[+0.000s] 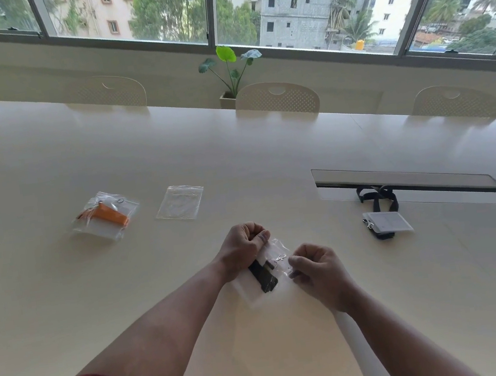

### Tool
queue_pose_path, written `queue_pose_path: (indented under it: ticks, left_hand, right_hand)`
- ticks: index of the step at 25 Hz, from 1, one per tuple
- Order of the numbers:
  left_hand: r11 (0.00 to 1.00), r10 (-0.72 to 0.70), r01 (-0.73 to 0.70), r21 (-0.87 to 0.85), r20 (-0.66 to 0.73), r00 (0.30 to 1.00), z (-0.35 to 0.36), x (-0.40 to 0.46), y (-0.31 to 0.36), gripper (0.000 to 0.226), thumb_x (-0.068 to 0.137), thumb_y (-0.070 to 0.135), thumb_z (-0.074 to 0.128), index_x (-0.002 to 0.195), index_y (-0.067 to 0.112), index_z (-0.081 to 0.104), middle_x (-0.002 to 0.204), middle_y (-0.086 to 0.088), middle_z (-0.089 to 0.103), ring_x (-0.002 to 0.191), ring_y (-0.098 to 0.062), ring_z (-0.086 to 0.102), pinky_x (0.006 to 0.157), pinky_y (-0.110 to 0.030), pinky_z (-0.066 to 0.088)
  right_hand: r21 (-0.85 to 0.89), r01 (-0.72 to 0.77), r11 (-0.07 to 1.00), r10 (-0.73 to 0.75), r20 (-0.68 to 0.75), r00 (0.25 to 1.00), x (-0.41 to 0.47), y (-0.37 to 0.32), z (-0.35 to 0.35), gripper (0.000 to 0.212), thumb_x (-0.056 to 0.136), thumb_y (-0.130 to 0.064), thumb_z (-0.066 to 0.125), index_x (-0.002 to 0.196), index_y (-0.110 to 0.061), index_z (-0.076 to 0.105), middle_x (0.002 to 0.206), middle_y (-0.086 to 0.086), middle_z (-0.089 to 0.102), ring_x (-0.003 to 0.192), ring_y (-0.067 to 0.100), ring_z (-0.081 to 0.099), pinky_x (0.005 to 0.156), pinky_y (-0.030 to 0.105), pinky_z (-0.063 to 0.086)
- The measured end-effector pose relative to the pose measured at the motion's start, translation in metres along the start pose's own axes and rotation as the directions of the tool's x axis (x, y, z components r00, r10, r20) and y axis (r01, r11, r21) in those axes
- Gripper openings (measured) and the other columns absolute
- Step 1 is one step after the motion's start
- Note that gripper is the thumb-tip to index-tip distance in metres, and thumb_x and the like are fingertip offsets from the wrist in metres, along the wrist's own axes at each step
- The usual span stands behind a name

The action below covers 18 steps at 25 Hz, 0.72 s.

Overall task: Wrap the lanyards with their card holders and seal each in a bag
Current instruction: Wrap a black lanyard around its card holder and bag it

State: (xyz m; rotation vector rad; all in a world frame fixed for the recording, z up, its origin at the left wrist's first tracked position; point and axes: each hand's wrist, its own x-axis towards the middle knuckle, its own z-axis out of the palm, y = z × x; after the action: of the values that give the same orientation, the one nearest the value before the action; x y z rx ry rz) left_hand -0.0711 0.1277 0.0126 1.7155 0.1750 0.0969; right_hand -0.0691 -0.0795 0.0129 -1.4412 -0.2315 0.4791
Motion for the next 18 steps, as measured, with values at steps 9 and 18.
queue_pose_path:
  ticks: [9, 18]
  left_hand:
    - [0.999, -0.018, 0.019, -0.043, 0.013, 1.0, -0.002, -0.002, 0.002, 0.016, 0.099, 0.023, 0.066, 0.085, 0.016, 0.069, 0.068, 0.008, 0.065, 0.06, -0.008, 0.056, 0.058, -0.025, 0.048]
    - [1.0, 0.0, -0.002, 0.027, 0.066, 0.998, -0.001, -0.008, 0.008, 0.017, 0.097, 0.023, 0.069, 0.088, 0.008, 0.071, 0.07, 0.001, 0.065, 0.061, -0.013, 0.057, 0.058, -0.026, 0.048]
  right_hand:
    - [0.063, 0.013, 0.998, -0.011, -0.023, 1.0, 0.005, 0.002, -0.003, 0.023, 0.087, 0.009, 0.067, 0.073, -0.009, 0.064, 0.063, 0.011, 0.054, 0.053, 0.015, 0.048, 0.05, 0.024, 0.046]
    - [-0.139, -0.112, 0.984, 0.115, 0.011, 0.993, 0.02, -0.02, 0.007, 0.018, 0.09, -0.019, 0.073, 0.096, -0.003, 0.067, 0.067, 0.003, 0.059, 0.054, 0.013, 0.053, 0.05, 0.026, 0.048]
